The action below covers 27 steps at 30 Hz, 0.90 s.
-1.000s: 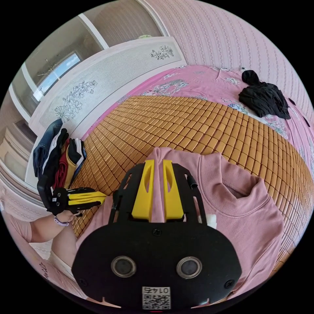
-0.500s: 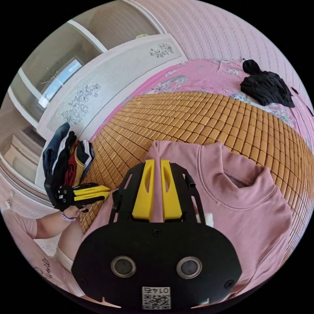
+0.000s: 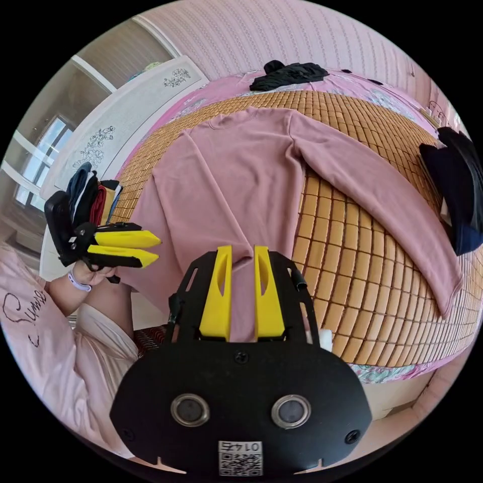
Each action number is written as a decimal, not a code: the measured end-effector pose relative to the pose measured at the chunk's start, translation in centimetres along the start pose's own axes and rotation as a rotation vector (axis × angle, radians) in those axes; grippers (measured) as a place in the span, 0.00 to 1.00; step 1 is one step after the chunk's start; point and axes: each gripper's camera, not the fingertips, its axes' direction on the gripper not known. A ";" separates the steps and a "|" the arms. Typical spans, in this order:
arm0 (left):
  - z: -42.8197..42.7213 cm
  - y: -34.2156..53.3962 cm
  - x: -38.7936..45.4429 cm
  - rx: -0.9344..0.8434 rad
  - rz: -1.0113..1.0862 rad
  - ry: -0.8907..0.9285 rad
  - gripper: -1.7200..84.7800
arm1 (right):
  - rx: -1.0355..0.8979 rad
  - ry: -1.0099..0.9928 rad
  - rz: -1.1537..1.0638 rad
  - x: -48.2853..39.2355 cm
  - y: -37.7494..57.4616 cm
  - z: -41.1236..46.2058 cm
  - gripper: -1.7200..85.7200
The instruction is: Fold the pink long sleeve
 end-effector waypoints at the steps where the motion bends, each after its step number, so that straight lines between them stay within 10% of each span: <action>1: 2.0 -0.9 1.1 -0.073 0.025 -0.016 0.11 | 0.003 -0.023 0.029 0.6 0.4 0.1 0.10; 17: 7.1 -3.0 3.9 -0.372 0.269 -0.103 0.11 | 0.089 -0.173 0.096 4.8 5.9 -2.8 0.08; 27: 4.2 -1.8 0.5 -0.198 0.129 -0.055 0.08 | 0.400 0.592 0.508 16.2 12.4 -13.4 0.18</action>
